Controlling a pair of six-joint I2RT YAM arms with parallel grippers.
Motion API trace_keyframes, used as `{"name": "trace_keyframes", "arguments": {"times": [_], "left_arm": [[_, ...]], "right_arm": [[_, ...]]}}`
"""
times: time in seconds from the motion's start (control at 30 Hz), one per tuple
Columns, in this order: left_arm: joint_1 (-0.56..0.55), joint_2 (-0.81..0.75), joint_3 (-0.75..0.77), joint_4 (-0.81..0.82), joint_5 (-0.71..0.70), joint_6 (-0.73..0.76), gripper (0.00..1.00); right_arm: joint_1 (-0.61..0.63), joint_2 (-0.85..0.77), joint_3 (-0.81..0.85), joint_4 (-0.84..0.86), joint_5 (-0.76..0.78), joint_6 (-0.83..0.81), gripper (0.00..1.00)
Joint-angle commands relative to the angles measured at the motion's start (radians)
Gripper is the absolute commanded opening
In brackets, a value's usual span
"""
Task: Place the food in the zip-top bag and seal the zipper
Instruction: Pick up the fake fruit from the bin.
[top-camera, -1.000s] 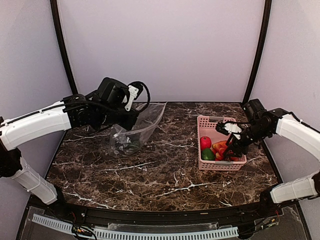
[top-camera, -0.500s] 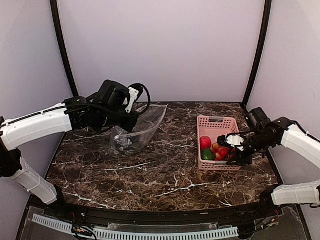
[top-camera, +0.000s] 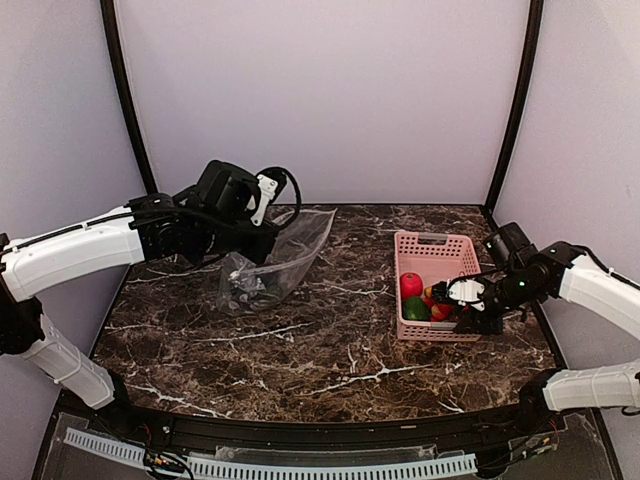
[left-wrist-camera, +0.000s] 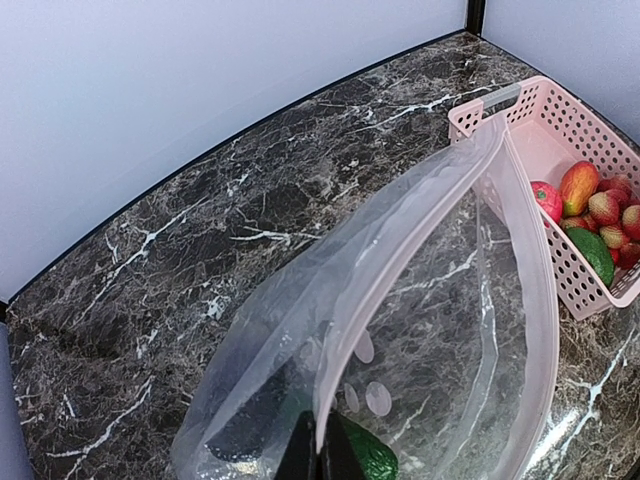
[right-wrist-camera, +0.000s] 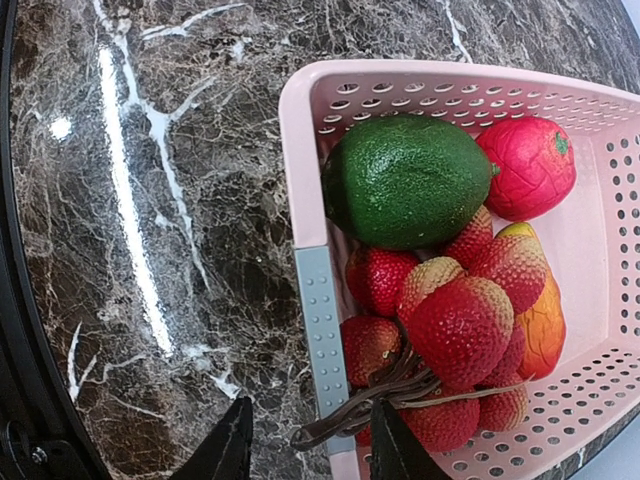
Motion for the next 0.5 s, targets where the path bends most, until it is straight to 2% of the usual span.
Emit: {"name": "trace_keyframes", "arguments": {"times": [0.0,0.47], "left_arm": [[0.003,-0.027,-0.02,-0.002,0.002,-0.013,0.01],[0.001,-0.024,-0.03,-0.001,0.009,-0.018,0.01]], "right_arm": [[0.018,0.009,-0.027,0.041,0.033,-0.007,0.37],[0.03,0.047,-0.028,0.084,0.058,0.014,0.23]]}}
